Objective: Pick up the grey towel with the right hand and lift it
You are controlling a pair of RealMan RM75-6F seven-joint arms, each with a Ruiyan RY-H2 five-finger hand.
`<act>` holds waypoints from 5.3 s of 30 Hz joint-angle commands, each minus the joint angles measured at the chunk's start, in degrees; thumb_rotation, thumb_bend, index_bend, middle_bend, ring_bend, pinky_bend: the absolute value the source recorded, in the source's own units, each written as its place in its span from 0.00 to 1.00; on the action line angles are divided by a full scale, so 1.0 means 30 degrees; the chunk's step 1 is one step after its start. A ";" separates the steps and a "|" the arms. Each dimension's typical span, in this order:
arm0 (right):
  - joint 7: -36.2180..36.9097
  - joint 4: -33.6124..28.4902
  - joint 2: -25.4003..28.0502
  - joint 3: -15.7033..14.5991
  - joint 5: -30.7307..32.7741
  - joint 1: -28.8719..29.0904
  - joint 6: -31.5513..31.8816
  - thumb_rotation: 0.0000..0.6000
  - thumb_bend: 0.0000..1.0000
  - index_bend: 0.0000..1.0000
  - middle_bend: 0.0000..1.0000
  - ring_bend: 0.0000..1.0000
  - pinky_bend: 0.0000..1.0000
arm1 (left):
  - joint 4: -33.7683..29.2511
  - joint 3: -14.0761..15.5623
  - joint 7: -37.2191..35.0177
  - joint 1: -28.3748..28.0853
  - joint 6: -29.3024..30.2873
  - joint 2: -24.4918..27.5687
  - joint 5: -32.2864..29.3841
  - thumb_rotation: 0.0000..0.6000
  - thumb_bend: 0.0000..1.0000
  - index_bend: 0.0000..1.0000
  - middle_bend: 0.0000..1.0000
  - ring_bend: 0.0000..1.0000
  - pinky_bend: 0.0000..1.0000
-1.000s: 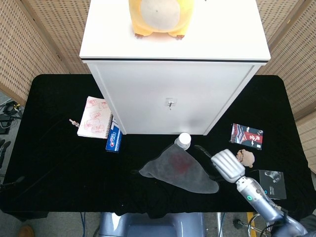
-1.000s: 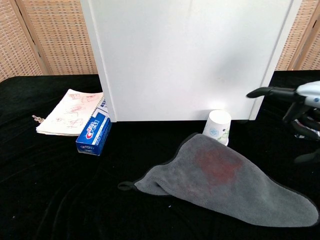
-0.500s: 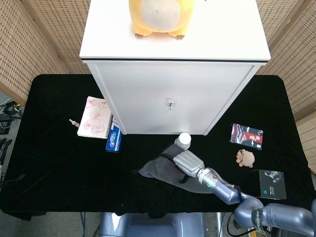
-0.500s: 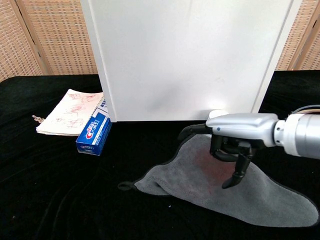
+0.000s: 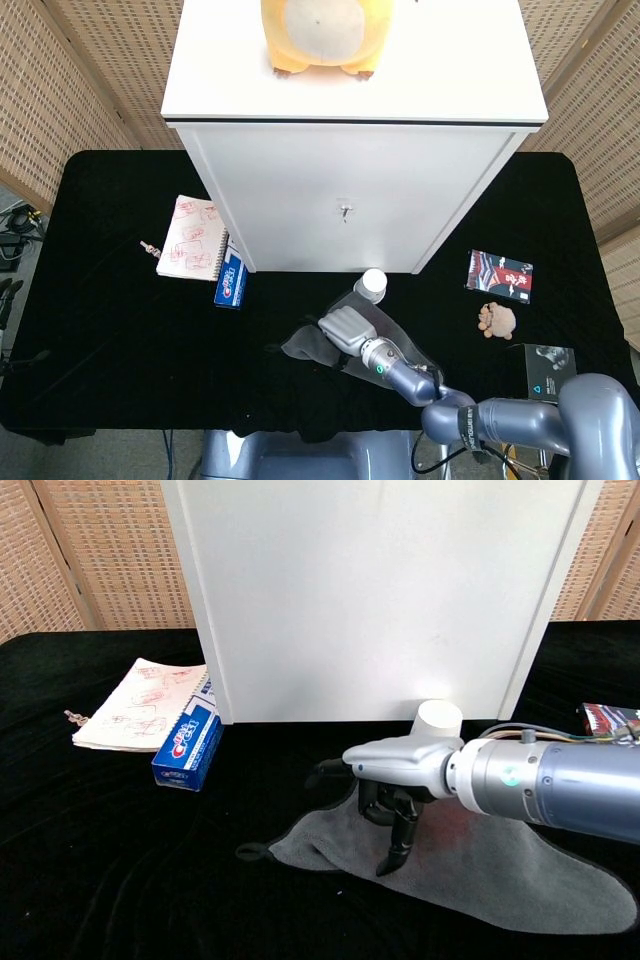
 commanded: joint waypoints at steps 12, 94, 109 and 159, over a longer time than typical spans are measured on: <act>-0.2553 0.1445 -0.1818 -0.0802 0.2896 0.1155 0.1294 1.00 0.13 0.30 0.94 0.90 0.98 | 0.0128 -0.0026 -0.0076 -0.0112 -0.0213 -0.0012 -0.0182 1.00 0.00 0.00 0.00 0.00 0.00; 0.1455 -0.9519 0.8093 0.3102 -0.4686 -0.5564 1.2881 1.00 0.78 0.81 1.00 1.00 1.00 | -0.0615 0.0718 -0.0087 0.0464 0.1282 0.0191 0.1568 1.00 0.00 0.00 0.00 0.00 0.00; 0.1643 -0.9319 0.8183 0.3317 -0.4287 -0.5575 1.2662 1.00 0.78 0.81 1.00 1.00 1.00 | -0.0668 0.0726 0.0103 0.0479 0.1338 0.0137 0.1574 1.00 0.00 0.00 0.00 0.00 0.00; 0.5480 -0.7308 1.1148 -0.0100 -1.0352 -0.9084 1.5194 1.00 0.00 0.46 1.00 0.99 1.00 | -0.0760 0.0780 0.0005 0.0681 0.1750 0.0219 0.1810 1.00 0.00 0.00 0.00 0.00 0.00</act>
